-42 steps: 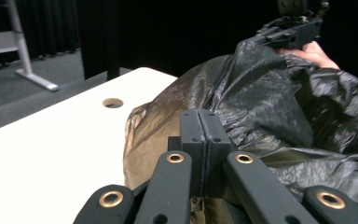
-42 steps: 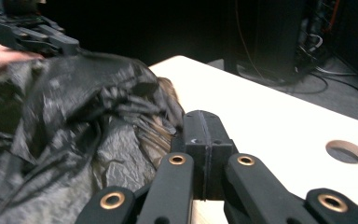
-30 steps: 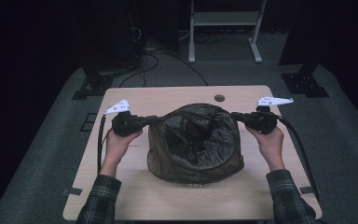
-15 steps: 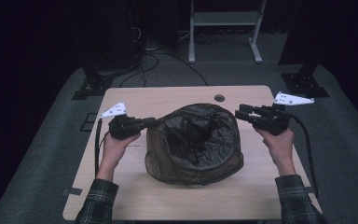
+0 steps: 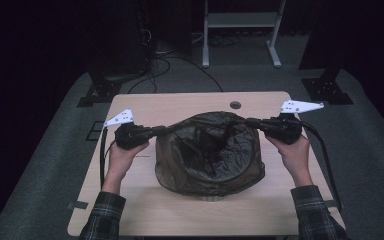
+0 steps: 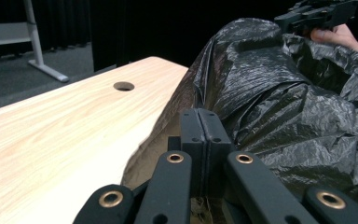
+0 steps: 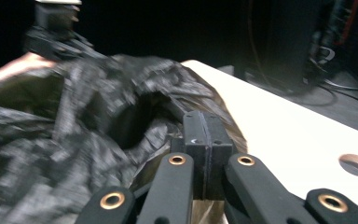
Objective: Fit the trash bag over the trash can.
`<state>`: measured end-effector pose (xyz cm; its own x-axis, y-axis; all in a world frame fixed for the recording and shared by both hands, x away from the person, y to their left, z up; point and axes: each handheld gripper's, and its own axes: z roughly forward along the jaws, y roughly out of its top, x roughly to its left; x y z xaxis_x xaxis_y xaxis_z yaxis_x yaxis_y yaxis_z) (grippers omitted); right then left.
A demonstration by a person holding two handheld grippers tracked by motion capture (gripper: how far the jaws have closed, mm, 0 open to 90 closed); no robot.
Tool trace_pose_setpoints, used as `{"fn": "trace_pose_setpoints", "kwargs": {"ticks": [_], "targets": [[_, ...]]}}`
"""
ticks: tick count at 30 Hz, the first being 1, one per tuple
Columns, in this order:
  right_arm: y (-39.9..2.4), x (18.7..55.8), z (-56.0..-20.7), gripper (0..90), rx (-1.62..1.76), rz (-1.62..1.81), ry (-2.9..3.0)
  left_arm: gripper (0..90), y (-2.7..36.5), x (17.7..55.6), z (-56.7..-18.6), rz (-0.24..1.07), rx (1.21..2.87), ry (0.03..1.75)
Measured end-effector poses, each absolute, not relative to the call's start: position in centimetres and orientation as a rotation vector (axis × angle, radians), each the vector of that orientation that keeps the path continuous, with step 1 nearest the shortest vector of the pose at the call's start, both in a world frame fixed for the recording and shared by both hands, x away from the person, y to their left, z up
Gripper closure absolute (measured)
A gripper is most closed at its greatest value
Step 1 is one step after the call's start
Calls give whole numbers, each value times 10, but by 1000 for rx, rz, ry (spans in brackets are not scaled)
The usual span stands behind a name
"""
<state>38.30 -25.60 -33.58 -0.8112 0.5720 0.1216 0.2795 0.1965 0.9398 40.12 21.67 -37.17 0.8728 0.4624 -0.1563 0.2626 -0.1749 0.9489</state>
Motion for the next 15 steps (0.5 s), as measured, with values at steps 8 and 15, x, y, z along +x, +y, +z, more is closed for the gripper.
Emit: {"fn": "trace_pose_setpoints", "kwargs": {"ticks": [8,15], "targets": [[-271,389,-363,900,927,1606,2225,892,217,401,-380,190,1786,574],[-278,386,-351,615,924,1644,2163,607,223,397,-370,198,1731,555]]}}
